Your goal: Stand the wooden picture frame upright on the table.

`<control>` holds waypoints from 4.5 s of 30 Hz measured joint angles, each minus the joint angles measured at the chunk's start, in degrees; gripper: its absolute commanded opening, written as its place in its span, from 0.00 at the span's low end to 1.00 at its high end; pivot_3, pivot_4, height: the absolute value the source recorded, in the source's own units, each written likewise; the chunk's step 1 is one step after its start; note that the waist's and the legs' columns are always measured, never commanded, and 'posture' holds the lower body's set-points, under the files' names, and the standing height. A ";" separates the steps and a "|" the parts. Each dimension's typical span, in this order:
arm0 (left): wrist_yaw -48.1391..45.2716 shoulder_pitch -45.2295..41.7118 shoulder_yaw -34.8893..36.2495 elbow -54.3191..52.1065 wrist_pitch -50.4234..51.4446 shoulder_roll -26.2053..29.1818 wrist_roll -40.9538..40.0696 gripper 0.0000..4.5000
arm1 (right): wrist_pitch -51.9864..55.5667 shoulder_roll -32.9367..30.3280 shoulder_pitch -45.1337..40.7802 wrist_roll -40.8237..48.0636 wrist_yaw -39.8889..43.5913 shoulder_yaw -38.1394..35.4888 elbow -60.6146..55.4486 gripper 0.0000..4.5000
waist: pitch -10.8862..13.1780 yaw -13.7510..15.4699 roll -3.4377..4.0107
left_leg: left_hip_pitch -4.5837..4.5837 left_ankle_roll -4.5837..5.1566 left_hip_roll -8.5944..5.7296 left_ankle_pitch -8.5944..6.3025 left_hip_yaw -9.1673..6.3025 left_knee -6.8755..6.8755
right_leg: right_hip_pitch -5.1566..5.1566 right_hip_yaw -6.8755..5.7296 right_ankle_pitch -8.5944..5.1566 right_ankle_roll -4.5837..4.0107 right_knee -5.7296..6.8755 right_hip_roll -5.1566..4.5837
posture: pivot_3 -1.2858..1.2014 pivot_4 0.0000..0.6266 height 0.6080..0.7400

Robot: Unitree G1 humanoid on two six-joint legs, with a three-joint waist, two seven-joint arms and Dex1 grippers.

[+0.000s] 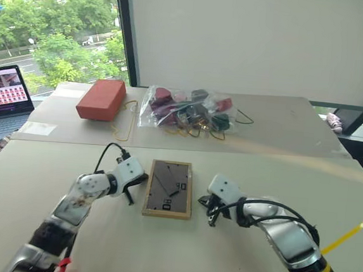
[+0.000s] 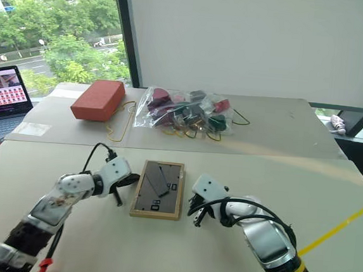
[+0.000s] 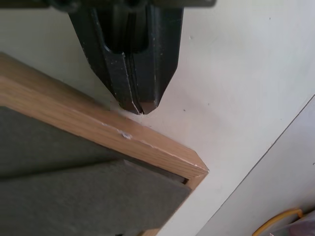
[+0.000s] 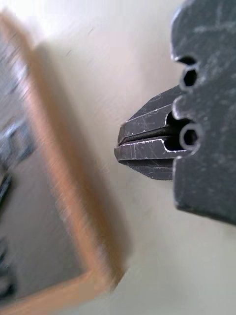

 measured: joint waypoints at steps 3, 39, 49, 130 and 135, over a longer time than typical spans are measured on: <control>-0.15 5.11 3.42 -1.92 -4.12 2.41 -1.05 0.17 | -2.84 -1.63 0.87 2.64 2.51 -5.40 2.38 0.00 | 0.00 -0.13 0.00 | 0.02 0.00 0.03 0.00 -0.01 -0.04 | 0.00 -0.01 -0.01 -0.02 0.03 0.02 | 0.52 0.24 1.00; 76.25 -20.91 -25.73 38.51 -81.68 5.40 70.76 0.48 | 1.46 7.37 -7.67 7.84 8.39 1.80 12.50 0.00 | -0.89 1.92 0.24 | -0.05 -0.03 -0.11 0.02 0.01 -0.02 | 0.07 -0.09 0.06 0.13 0.17 -0.09 | 0.52 0.24 1.00; 76.27 -20.94 -26.23 37.62 -82.08 6.93 68.85 0.23 | 1.51 1.69 -10.90 7.12 7.86 -0.94 16.32 0.00 | -0.92 1.75 0.30 | -0.03 -0.03 -0.11 0.02 0.03 -0.02 | 0.03 -0.08 0.05 0.13 0.14 -0.09 | 0.52 0.24 1.00; 67.16 -17.22 -23.79 36.09 -81.48 5.40 57.62 0.23 | -71.53 3.69 2.36 -37.08 -9.83 6.83 12.91 0.68 | -1.15 0.67 0.58 | 0.03 -0.03 -0.17 0.02 0.10 0.05 | 0.06 -0.08 0.02 0.22 -0.04 -0.16 | 0.52 0.24 1.00; 65.87 -15.31 -22.73 36.45 -82.03 4.85 53.47 0.23 | -72.48 3.95 2.25 -37.32 -12.10 6.48 14.06 0.33 | -1.13 0.60 0.54 | 0.02 -0.03 -0.16 0.02 0.09 0.03 | 0.01 -0.08 0.02 0.22 -0.02 -0.16 | 0.52 0.24 1.00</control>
